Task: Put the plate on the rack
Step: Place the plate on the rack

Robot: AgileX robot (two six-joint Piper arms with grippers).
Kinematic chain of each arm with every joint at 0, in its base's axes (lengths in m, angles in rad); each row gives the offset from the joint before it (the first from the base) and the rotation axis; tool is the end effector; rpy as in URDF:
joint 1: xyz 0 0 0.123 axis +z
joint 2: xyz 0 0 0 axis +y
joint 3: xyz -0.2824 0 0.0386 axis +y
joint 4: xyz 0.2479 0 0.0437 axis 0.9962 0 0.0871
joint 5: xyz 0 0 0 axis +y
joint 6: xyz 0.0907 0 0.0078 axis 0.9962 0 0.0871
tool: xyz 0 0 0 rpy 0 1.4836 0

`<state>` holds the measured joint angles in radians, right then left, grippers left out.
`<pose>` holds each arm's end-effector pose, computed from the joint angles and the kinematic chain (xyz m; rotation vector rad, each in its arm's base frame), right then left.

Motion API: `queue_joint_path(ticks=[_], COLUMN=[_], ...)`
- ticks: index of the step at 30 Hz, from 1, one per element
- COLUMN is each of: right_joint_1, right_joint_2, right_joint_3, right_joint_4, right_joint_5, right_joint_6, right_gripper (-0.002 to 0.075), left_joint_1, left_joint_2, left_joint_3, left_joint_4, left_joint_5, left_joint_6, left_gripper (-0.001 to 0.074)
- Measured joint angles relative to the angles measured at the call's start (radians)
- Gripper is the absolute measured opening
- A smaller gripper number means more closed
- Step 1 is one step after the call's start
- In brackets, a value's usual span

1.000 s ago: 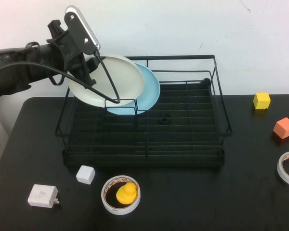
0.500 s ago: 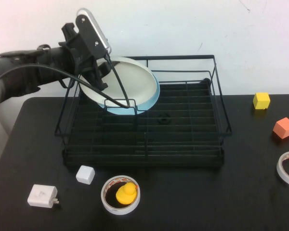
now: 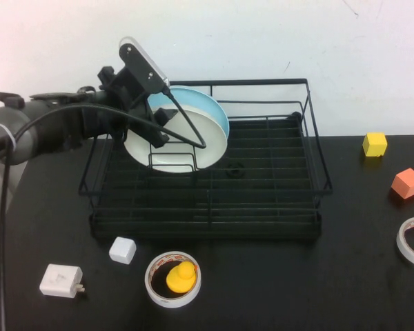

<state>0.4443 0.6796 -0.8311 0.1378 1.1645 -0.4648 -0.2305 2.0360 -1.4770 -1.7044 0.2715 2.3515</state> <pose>0.0831 0.0523 0.3391 -1.0800 2.2445 0.1720 0.4560 -0.1320 0.2267 0.9925 1.7236 -0.0041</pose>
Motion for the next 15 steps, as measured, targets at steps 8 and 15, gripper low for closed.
queue_joint_path(ticks=[8,15], right_joint_1=[0.0,0.0], right_joint_2=[0.0,0.0], right_joint_3=[0.0,0.0], right_joint_4=[0.03,0.034], right_joint_5=[0.0,0.0], right_joint_6=[0.0,0.0], right_gripper=[-0.0002,-0.0002], left_joint_1=[-0.038,-0.088], left_joint_2=[0.027,0.027], left_joint_3=[0.0,0.0], left_joint_4=[-0.009,-0.02], left_joint_5=[-0.14,-0.271], left_joint_6=[-0.062,-0.108], left_gripper=[0.0449,0.0449])
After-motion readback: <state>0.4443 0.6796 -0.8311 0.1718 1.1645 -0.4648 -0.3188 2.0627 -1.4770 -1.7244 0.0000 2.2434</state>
